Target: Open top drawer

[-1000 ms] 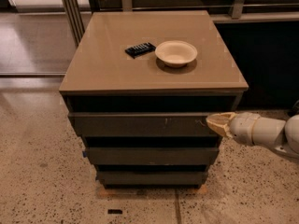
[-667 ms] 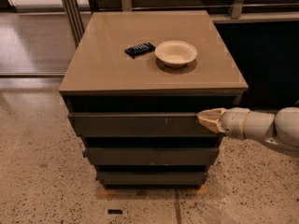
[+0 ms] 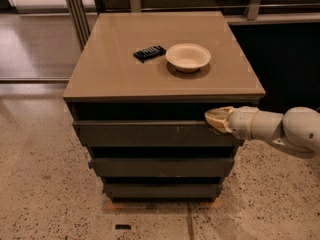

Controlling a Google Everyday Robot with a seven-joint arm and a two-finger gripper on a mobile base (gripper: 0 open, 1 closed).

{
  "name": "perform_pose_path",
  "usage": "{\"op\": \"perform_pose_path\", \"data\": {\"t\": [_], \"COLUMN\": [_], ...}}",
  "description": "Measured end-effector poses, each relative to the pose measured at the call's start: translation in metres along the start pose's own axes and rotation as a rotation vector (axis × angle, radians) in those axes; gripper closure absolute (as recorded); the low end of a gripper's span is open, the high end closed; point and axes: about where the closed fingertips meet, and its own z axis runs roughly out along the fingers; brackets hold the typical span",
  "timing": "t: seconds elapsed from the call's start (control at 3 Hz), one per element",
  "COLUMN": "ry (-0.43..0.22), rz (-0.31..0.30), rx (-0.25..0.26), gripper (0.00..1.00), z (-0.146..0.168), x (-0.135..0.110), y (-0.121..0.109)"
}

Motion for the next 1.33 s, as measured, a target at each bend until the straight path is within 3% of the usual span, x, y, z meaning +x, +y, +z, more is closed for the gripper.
{"op": "perform_pose_path", "data": {"t": [1.33], "ry": [0.066], "rz": [0.02], "rx": [0.042], "gripper": [1.0], "z": [0.016], "x": [0.019], "y": [-0.02]}}
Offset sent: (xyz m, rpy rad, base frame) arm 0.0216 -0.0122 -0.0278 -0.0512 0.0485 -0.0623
